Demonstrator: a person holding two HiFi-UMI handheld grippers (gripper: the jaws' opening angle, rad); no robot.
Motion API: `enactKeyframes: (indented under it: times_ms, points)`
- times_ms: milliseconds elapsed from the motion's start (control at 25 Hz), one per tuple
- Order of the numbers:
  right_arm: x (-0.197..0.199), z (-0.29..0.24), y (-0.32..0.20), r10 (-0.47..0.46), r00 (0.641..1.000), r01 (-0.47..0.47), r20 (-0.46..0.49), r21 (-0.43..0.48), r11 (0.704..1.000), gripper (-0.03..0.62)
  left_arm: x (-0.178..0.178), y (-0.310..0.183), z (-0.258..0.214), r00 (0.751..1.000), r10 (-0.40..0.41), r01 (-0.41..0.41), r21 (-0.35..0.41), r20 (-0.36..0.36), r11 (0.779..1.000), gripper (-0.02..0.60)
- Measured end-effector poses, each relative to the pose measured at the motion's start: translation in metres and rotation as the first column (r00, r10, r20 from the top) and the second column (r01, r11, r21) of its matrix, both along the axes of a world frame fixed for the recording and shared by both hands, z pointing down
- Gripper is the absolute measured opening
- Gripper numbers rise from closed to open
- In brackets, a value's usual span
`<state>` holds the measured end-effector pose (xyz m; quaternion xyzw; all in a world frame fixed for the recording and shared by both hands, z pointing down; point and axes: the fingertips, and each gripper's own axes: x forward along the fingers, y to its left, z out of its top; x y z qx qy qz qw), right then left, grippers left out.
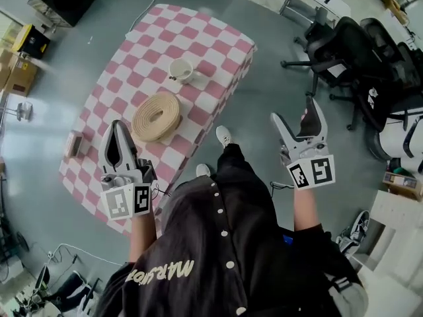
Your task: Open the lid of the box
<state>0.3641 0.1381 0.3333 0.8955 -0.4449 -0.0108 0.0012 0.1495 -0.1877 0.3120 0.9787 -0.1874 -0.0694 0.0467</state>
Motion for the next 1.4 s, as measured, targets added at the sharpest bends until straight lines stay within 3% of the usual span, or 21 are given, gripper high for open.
enactKeyframes:
  times_ms: [160, 320, 520, 640, 880, 1200, 1280, 1400]
  points:
    - [0.032, -0.001, -0.06, -0.146, 0.989, 0.146, 0.002, -0.01, 0.989, 0.419, -0.008, -0.025, -0.003, 0.991, -0.134, 0.134, -0.002, 0.004, 0.991, 0.009]
    - [0.057, -0.003, -0.115, -0.283, 0.959, 0.283, 0.004, -0.021, 0.959, 0.419, -0.017, -0.043, -0.002, 0.965, -0.263, 0.263, -0.01, 0.007, 0.965, 0.009]
    - [0.074, -0.007, -0.178, -0.441, 0.897, 0.441, 0.007, -0.041, 0.897, 0.419, -0.03, -0.052, -0.003, 0.916, -0.401, 0.401, -0.026, 0.01, 0.916, 0.009]
    - [0.075, -0.006, -0.215, -0.536, 0.844, 0.536, 0.011, -0.045, 0.843, 0.419, -0.049, -0.05, -0.003, 0.869, -0.494, 0.494, -0.026, 0.018, 0.869, 0.009]
    - [0.052, 0.004, -0.283, -0.719, 0.694, 0.72, 0.034, -0.054, 0.692, 0.419, -0.103, -0.032, -0.004, 0.734, -0.678, 0.679, -0.015, 0.042, 0.734, 0.009]
    - [-0.01, 0.038, -0.347, -0.897, 0.435, 0.895, 0.076, -0.148, 0.421, 0.42, -0.162, 0.016, 0.005, 0.535, -0.841, 0.844, -0.02, 0.076, 0.535, 0.009]
    - [-0.025, 0.051, -0.358, -0.919, 0.381, 0.916, 0.102, -0.179, 0.36, 0.42, -0.172, 0.027, 0.008, 0.498, -0.863, 0.867, -0.021, 0.084, 0.498, 0.009]
    - [-0.044, 0.069, -0.368, -0.933, 0.33, 0.928, 0.142, -0.228, 0.294, 0.42, -0.184, 0.038, 0.009, 0.467, -0.88, 0.884, -0.018, 0.094, 0.467, 0.009]
